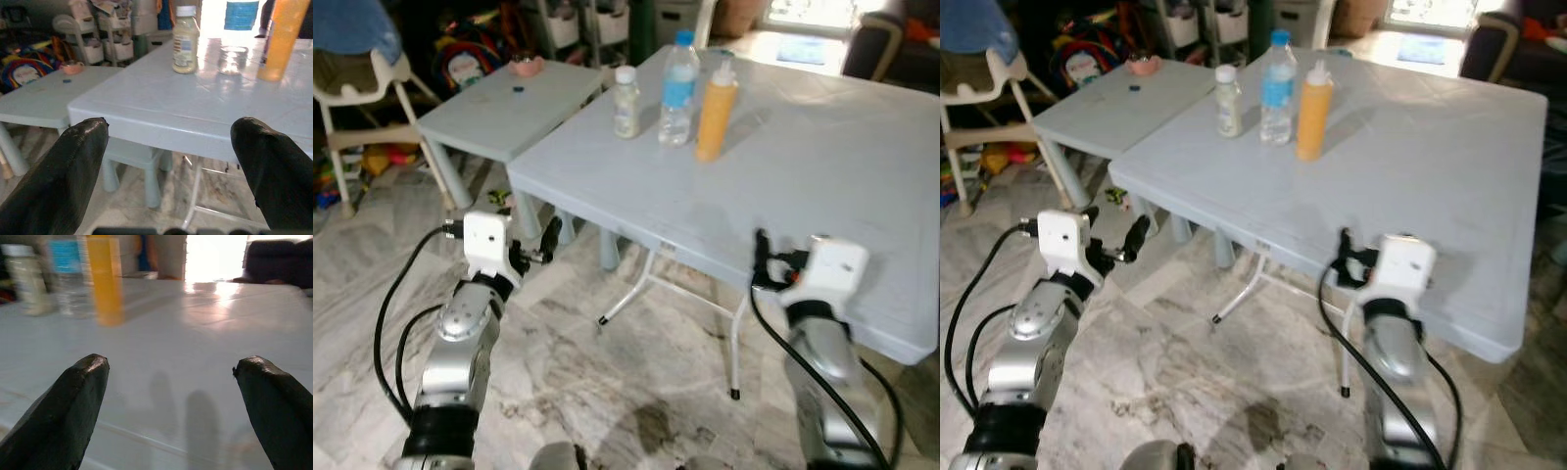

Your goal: Restocking fridge

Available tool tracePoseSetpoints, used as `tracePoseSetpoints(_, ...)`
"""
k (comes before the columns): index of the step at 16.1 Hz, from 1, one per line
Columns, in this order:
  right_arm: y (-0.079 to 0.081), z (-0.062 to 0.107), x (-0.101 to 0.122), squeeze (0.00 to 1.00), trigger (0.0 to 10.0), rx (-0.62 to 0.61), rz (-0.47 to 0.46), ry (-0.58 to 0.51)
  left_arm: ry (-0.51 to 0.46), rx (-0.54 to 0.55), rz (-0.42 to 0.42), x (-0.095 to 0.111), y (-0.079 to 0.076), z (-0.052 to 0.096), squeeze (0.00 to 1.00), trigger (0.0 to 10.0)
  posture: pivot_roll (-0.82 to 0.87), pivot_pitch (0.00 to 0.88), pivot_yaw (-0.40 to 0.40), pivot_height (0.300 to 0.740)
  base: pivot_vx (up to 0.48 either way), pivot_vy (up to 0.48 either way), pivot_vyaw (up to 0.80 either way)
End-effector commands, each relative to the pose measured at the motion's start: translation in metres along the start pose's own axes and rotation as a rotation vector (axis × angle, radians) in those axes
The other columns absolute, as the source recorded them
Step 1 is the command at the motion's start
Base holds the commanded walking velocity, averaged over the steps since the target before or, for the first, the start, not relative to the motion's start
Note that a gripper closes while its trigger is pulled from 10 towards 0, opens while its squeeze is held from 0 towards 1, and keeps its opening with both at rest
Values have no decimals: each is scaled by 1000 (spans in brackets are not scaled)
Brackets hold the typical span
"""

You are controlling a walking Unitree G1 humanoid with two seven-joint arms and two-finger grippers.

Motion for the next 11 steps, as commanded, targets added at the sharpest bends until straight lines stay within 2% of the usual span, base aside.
tracePoseSetpoints(1, -3, 6, 4, 0, 10000, -24, 16, 0, 18, -23, -9, -2, -2, 4, 0, 10000, -116, 16, 74, 740, 247, 0, 0)
tracePoseSetpoints(2, 5, 12, 6, 0, 10000, 31, -89, -22, 30, -19, -14, -7, 0, 5, 0, 10000, -115, 13, 72, 740, 247, 0, 0)
tracePoseSetpoints(3, 3, 12, 5, 0, 10000, 17, 4, -17, 28, -6, -9, -6, 3, 5, 0, 10000, -110, 17, 67, 740, 262, 0, 0)
tracePoseSetpoints(4, 3, 9, 5, 0, 10000, 19, 55, -15, 22, -7, -8, -4, 2, 4, 0, 10000, -100, 11, 59, 740, 300, 0, 0)
tracePoseSetpoints(6, 5, 0, 11, 0, 10000, 38, 15, -47, 10, -20, -11, 1, -2, 0, 0, 10000, -81, 12, 47, 740, 308, 0, 0)
tracePoseSetpoints(9, 14, -13, 32, 0, 10000, 104, 35, -138, -32, 0, -39, 17, 5, -3, 0, 10000, -64, 19, 52, 740, 480, 0, 0)
tracePoseSetpoints(11, 9, -18, 45, 0, 10000, 89, 57, -184, -62, 12, -44, 32, 10, -2, 0, 10000, -57, 46, 66, 740, 480, 0, 0)
Point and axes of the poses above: a point about 5 cm out from each wrist's last joint towards the gripper, its own z axis pointing back from the gripper into the wrist, its own x axis along the axis of the wrist's last joint, y = z × x, the point moved 4 cm from there along -z, pointing out of the wrist towards the gripper, and after that the axes turned 14 degrees about z, right-handed, at the moved point
